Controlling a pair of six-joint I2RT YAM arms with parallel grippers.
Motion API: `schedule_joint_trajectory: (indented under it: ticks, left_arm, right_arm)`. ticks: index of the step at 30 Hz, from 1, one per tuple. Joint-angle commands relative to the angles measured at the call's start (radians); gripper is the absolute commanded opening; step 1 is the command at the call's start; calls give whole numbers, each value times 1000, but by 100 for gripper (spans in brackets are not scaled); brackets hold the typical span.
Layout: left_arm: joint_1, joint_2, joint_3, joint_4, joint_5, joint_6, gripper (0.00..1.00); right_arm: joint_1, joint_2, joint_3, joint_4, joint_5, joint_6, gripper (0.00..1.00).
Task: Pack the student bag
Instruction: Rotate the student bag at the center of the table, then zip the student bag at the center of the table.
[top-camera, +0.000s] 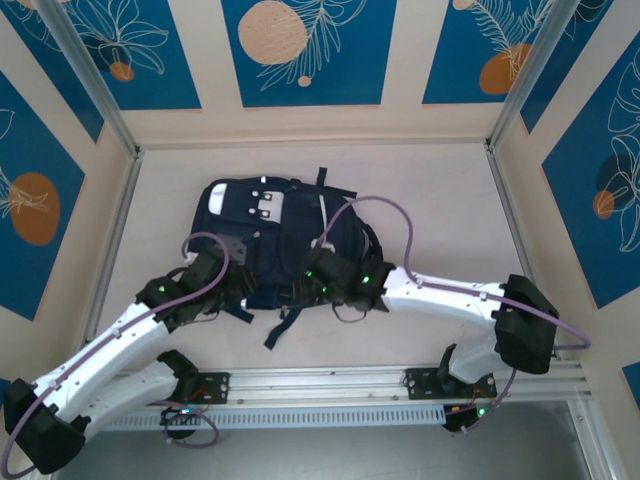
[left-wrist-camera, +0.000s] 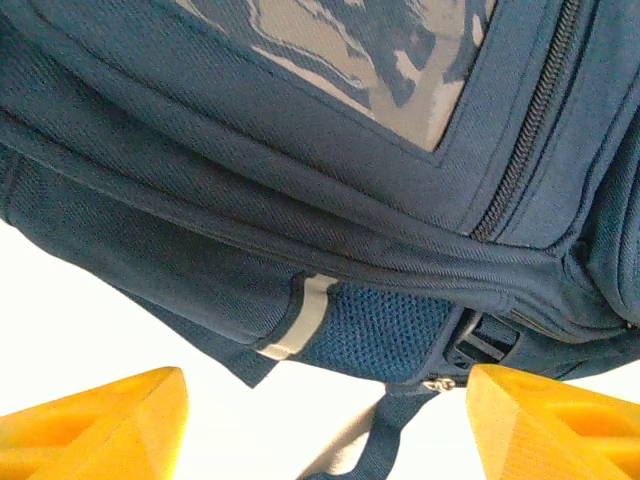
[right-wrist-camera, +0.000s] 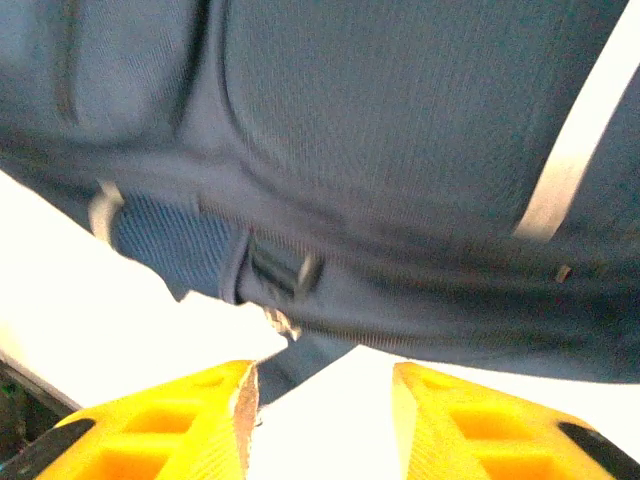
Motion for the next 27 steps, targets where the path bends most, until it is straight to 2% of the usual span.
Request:
schedule_joint_trajectory:
  ticks: [1,5,10,12,15,19,22,27]
  left_arm:
    - [27,-11,21,6,-39,18,72]
    - [46,-10,14,17,-42,1,71]
    - [64,-16,1,38,-35,-35,69]
    - [68,-19,-10,55,-30,-43,68]
    - [77,-17,-30,80,-55,-50,67]
    - [97,7,-73,113,-101,-119,58]
    - [110,48,-102,198,-99,-146,57]
    - [144,148,-84,195,-149,-169,52]
  right_arm:
    - [66,86,10,10,38,81,44]
    - [116,227,94,-12,24,101,49]
    - [114,312,114,15,31,182,59]
    - [109,339,122,67,5,181,61]
    - [109,394,178,22,36,209,61]
    - [108,433,205,-39,102,269,53]
    - [104,437,212,-48,138,264,47]
    - [104,403,198,-141,234,290,34]
